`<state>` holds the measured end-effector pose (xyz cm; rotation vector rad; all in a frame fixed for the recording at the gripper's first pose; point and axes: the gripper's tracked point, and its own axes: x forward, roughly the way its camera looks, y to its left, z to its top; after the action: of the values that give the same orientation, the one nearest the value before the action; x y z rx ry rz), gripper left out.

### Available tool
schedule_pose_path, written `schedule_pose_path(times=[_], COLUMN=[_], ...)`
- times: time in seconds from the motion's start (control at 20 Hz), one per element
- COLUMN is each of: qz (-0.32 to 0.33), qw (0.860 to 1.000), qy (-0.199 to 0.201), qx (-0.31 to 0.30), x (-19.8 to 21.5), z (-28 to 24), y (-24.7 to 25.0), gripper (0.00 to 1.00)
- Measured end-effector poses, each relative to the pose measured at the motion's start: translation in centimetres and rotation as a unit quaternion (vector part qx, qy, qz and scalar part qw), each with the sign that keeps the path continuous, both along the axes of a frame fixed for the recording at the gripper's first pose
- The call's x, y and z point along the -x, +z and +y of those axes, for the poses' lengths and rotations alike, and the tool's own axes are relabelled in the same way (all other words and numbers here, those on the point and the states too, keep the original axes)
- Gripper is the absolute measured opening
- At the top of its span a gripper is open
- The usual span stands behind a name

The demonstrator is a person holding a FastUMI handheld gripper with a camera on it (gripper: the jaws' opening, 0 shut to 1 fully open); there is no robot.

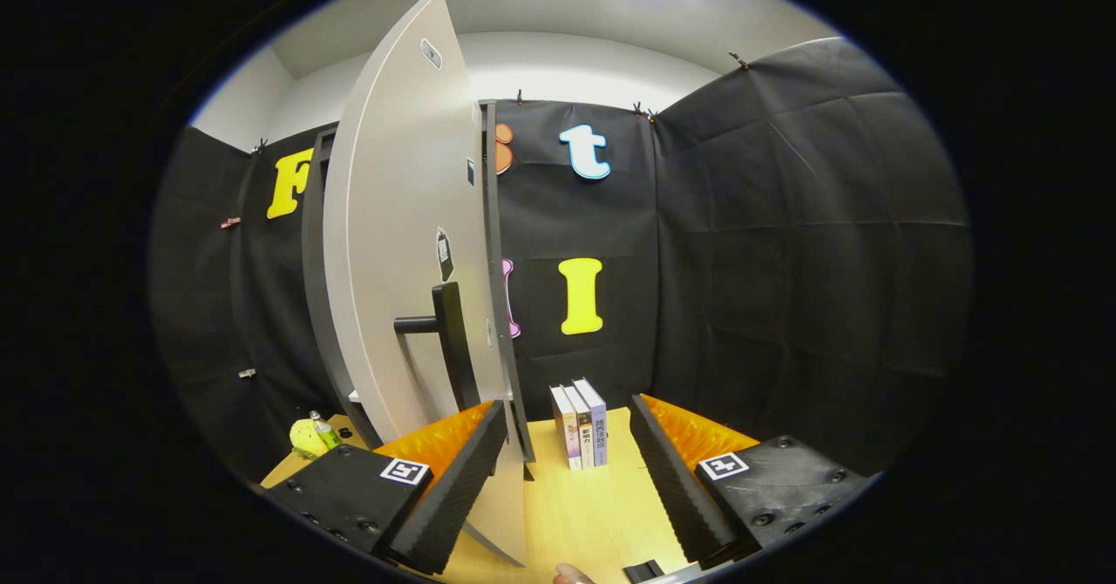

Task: Open the shoe cabinet door, grab the shoes and put them into the shoe cabinet, then close the shoe cabinet door.

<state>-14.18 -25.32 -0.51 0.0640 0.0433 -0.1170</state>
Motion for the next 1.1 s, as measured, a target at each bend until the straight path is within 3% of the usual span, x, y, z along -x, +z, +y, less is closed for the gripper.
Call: schedule_pose_path(times=[0.6,1.1], qz=[-0.001,0.007], qw=[0.998,0.987], qy=[0.057,0.158], qx=[0.004,0.012], x=[-2.9,-7.5], z=[9.7,20.3], y=[-0.2,-1.6], gripper=[0.96,0.97])
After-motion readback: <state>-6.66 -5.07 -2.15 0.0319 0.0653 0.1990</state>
